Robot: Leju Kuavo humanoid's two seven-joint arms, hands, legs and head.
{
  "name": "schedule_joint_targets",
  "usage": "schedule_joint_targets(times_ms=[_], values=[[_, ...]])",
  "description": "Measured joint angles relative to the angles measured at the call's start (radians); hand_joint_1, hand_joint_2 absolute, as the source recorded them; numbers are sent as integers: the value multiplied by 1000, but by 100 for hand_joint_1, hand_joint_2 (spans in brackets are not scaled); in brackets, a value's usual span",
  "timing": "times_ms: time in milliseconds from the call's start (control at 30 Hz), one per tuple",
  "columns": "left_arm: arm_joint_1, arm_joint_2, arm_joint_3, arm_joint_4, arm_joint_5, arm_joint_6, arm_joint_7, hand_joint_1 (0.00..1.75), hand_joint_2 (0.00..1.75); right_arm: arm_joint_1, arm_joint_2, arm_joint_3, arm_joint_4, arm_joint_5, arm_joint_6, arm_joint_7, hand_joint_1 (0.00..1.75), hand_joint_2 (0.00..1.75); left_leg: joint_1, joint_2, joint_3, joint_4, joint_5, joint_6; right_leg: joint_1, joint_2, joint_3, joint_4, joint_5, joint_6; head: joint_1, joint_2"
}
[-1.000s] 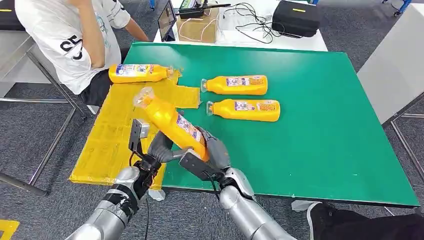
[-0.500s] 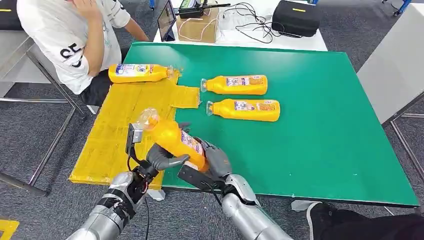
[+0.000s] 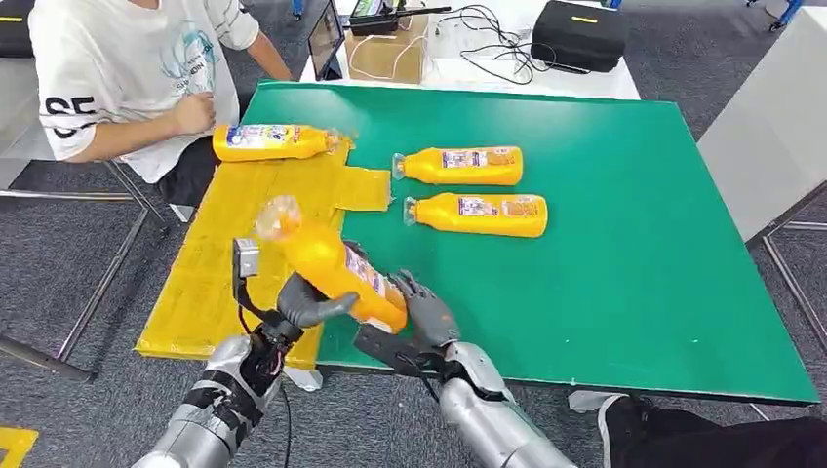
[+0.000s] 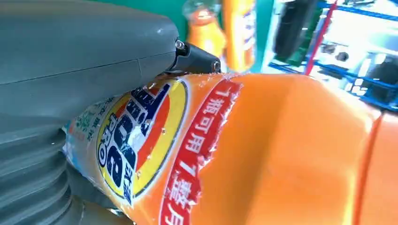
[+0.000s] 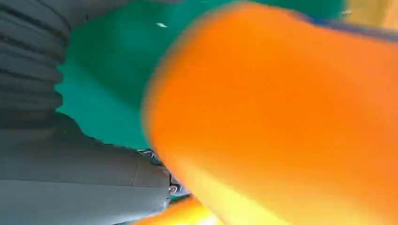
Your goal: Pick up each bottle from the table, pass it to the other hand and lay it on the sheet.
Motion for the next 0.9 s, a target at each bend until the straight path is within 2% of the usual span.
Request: schedule_joint_targets(times_ms=[300,433,667,833,900], values=[[-13,9,34,-57,-46,100,-20,175,175,20,-10,-70,-37,-50,-47,-31,0,175,0,0,0,0,0,0,0,0,0,0,0,0,0,0],[-19,20,42,-65,-144,186,-70,175,175,34,-11,-95,-66,-82,-73,-59,0,175,0,0,0,0,0,0,0,0,0,0,0,0,0,0],[-131,133,65,27,-575,410,-188,175,175,55,-25,-144,-155,-154,-77,-110,0,175,1,0,0,0,0,0,1,0,0,0,0,0,0,0],[-194,188,76,138,-710,478,-202,175,175,72,-27,-163,-208,-181,-79,-132,0,175,1,0,0,0,1,0,1,0,0,1,0,0,0,0],[-210,203,74,168,-793,551,-186,175,175,82,-27,-171,-230,-219,-93,-162,0,175,1,0,0,0,1,0,1,0,0,1,0,0,0,0]])
